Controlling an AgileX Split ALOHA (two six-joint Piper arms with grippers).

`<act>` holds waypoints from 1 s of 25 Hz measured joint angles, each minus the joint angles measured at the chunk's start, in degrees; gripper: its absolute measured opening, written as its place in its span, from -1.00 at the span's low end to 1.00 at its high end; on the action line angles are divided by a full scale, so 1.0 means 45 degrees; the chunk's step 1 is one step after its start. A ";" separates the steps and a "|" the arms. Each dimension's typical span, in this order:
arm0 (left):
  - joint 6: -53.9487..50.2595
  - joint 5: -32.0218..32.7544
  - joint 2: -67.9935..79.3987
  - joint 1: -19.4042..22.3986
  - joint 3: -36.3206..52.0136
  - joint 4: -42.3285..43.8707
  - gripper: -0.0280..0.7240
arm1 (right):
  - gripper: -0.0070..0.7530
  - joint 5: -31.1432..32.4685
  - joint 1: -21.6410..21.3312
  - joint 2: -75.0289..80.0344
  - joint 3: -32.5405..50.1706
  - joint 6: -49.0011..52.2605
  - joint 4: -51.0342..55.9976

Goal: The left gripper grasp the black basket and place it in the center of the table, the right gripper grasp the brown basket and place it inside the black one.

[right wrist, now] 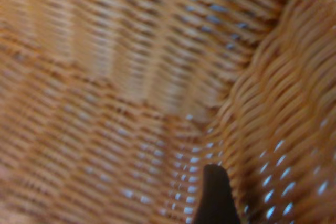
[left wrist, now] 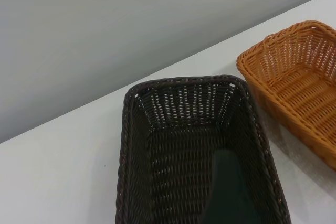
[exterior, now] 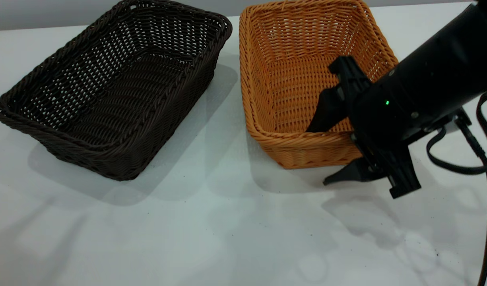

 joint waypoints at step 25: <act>0.0000 0.0065 -0.0027 0.0000 0.0000 0.0000 0.21 | -0.72 0.0118 -0.0040 -0.0064 0.0000 -0.0064 0.0008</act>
